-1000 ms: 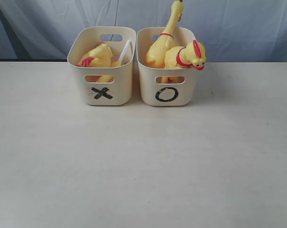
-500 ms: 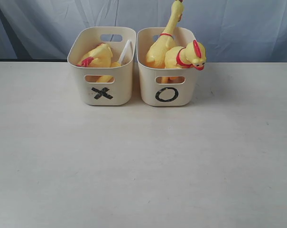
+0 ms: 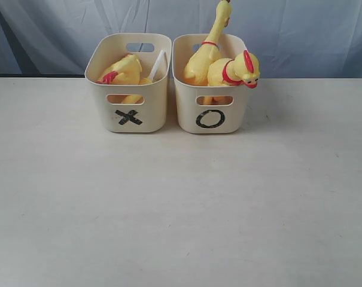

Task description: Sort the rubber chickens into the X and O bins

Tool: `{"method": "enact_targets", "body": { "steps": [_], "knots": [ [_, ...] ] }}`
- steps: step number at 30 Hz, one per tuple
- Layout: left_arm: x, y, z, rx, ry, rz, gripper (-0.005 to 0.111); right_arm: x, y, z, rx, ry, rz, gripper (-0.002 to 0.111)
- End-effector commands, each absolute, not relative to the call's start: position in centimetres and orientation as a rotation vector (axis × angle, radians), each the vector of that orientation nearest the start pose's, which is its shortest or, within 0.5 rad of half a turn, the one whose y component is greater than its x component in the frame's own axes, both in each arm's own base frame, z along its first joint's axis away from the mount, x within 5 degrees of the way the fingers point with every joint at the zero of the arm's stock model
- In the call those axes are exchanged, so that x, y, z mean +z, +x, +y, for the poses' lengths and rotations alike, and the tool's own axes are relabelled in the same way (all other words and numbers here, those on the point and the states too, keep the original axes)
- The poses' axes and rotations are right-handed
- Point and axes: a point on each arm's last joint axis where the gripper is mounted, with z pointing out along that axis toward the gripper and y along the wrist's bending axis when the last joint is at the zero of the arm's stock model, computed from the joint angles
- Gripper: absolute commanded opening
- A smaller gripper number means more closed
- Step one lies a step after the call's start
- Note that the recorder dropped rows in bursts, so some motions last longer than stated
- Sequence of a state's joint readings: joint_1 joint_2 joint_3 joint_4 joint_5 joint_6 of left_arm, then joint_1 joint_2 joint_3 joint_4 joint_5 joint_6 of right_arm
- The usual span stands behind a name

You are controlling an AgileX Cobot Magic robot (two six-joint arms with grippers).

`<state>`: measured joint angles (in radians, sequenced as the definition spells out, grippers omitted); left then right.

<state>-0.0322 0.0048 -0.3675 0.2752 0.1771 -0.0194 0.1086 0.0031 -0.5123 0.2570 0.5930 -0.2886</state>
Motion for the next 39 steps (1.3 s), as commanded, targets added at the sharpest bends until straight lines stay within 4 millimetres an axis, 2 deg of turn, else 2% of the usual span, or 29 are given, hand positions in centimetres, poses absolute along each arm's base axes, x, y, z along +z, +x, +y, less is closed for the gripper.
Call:
{"method": "enact_targets", "body": {
  "steps": [1, 7, 15, 19, 22, 27, 34, 39],
  "knots": [
    [31.7, 2.1, 0.4, 0.211, 0.134, 1.285, 0.000, 32.0, 0.3, 1.3, 0.143, -0.253, 1.538, 0.002],
    [31.6, 2.1, 0.2, 0.085, 0.070, 1.293, 0.000, 30.1, 1.8, 0.8, 0.022, -0.256, 1.528, 0.002],
    [31.2, 2.4, 0.1, 0.073, 0.069, 1.279, 0.000, 25.3, 4.7, 0.5, -0.130, -0.268, 1.395, 0.002],
    [29.4, 3.3, -0.1, -0.003, 0.033, 1.247, 0.000, 22.9, 5.3, 0.6, -0.157, -0.295, 1.416, 0.002],
    [27.4, 4.1, -0.1, -0.012, 0.029, 1.292, 0.000, 21.5, 5.5, 0.6, -0.158, -0.307, 1.457, 0.002],
    [24.4, 5.0, -0.2, -0.015, 0.033, 1.397, 0.000, 20.9, 5.6, 0.6, -0.156, -0.316, 1.503, 0.002],
    [21.9, 5.5, -0.2, -0.014, 0.035, 1.465, 0.000, 20.5, 5.6, 0.6, -0.155, -0.324, 1.542, 0.002],
    [21.1, 5.6, -0.2, -0.014, 0.036, 1.502, 0.000, 18.7, 5.4, 0.6, -0.145, -0.362, 1.737, 0.002]
  ]
}}
